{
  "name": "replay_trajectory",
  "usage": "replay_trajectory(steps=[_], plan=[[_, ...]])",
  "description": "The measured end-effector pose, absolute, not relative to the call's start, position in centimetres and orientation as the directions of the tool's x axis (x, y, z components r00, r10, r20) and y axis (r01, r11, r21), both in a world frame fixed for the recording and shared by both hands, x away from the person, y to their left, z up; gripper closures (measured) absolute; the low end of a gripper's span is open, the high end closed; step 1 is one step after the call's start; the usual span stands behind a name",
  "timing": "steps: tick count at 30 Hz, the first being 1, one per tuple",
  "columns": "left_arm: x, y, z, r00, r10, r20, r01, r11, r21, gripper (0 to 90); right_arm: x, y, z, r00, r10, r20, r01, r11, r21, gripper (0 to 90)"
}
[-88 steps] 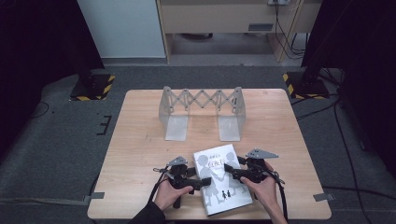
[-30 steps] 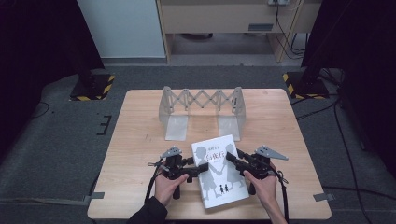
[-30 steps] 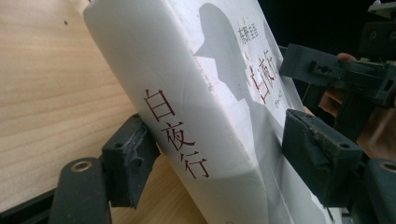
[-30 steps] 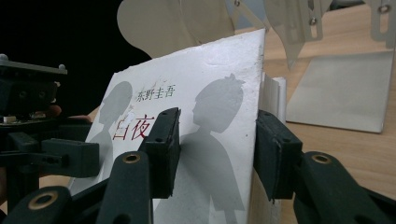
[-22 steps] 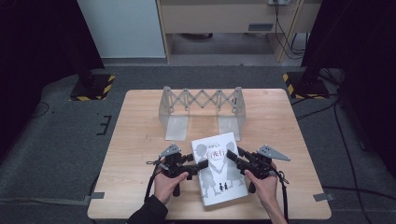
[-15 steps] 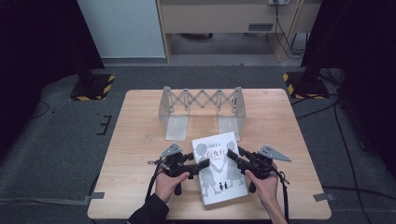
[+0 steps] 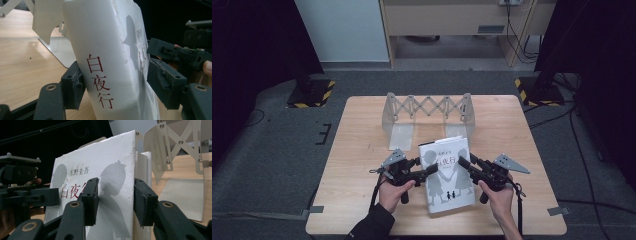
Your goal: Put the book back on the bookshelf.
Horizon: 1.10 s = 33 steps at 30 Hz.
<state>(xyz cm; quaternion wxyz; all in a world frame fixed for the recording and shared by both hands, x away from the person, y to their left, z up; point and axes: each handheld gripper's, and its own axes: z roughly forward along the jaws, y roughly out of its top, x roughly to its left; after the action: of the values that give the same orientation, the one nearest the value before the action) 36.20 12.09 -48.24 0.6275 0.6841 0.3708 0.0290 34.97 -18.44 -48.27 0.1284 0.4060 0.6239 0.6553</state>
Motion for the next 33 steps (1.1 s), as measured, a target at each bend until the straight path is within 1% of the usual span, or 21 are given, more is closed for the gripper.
replay_trajectory(steps=[4, 5, 9, 10, 12, 17, 18, 20, 22, 25, 26, 27, 28, 30, 32, 33], plan=[[36.5, 11.6, -48.4, 0.735, 0.515, -0.442, 0.479, 0.066, 0.875, 30.7, 35.0, -18.5, -48.4, -0.647, 0.665, 0.374, 0.335, -0.192, 0.922, 58.9], [36.5, 11.4, -48.4, 0.738, 0.505, -0.446, 0.479, 0.072, 0.875, 28.0, 34.9, -18.4, -48.4, -0.655, 0.660, 0.368, 0.330, -0.188, 0.925, 58.9], [36.7, 11.1, -48.5, 0.752, 0.495, -0.436, 0.470, 0.060, 0.880, 30.7, 34.9, -18.4, -48.3, -0.667, 0.651, 0.362, 0.329, -0.179, 0.927, 59.0], [36.7, 10.9, -48.6, 0.760, 0.483, -0.434, 0.468, 0.055, 0.882, 32.3, 34.9, -18.2, -48.3, -0.681, 0.634, 0.366, 0.328, -0.183, 0.927, 59.1], [36.7, 11.0, -48.7, 0.771, 0.444, -0.456, 0.471, 0.083, 0.878, 39.2, 34.9, -18.1, -48.3, -0.682, 0.630, 0.372, 0.336, -0.183, 0.924, 58.4], [36.4, 11.0, -48.4, 0.772, 0.450, -0.449, 0.469, 0.073, 0.880, 43.0, 35.0, -18.6, -48.2, -0.673, 0.639, 0.372, 0.350, -0.168, 0.922, 58.6], [36.3, 11.1, -48.3, 0.770, 0.451, -0.451, 0.473, 0.071, 0.878, 43.4, 35.0, -18.9, -48.1, -0.668, 0.653, 0.357, 0.340, -0.160, 0.927, 57.5], [36.3, 11.2, -48.3, 0.769, 0.451, -0.454, 0.478, 0.066, 0.876, 43.9, 35.0, -19.3, -48.1, -0.659, 0.657, 0.367, 0.344, -0.170, 0.923, 55.8], [36.4, 11.4, -48.2, 0.764, 0.448, -0.465, 0.491, 0.066, 0.869, 44.5, 35.1, -20.7, -48.2, -0.621, 0.673, 0.400, 0.367, -0.201, 0.908, 50.3], [36.4, 11.5, -48.1, 0.750, 0.455, -0.479, 0.501, 0.081, 0.862, 45.7, 35.3, -21.6, -48.7, -0.594, 0.686, 0.420, 0.388, -0.214, 0.897, 48.6], [36.5, 11.5, -48.0, 0.750, 0.460, -0.476, 0.499, 0.079, 0.863, 45.8, 35.6, -22.2, -49.3, -0.556, 0.717, 0.421, 0.421, -0.194, 0.886, 46.2], [36.5, 11.6, -47.9, 0.747, 0.463, -0.476, 0.501, 0.078, 0.862, 45.8, 35.6, -22.2, -49.3, -0.556, 0.717, 0.421, 0.421, -0.194, 0.886, 46.2], [36.6, 11.7, -47.7, 0.746, 0.463, -0.479, 0.503, 0.081, 0.861, 46.8, 35.9, -22.6, -49.9, -0.519, 0.765, 0.381, 0.446, -0.137, 0.884, 42.0], [36.7, 12.3, -47.2, 0.745, 0.474, -0.470, 0.493, 0.085, 0.866, 47.8, 36.1, -22.9, -50.6, -0.474, 0.819, 0.322, 0.476, -0.069, 0.877, 37.1], [36.7, 12.7, -46.7, 0.747, 0.480, -0.459, 0.481, 0.085, 0.873, 49.1, 36.3, -23.2, -51.2, -0.445, 0.860, 0.250, 0.503, 0.008, 0.865, 32.6], [36.7, 12.7, -46.7, 0.747, 0.480, -0.459, 0.481, 0.085, 0.873, 49.5, 36.3, -23.2, -51.2, -0.445, 0.860, 0.250, 0.503, 0.008, 0.865, 32.6]])
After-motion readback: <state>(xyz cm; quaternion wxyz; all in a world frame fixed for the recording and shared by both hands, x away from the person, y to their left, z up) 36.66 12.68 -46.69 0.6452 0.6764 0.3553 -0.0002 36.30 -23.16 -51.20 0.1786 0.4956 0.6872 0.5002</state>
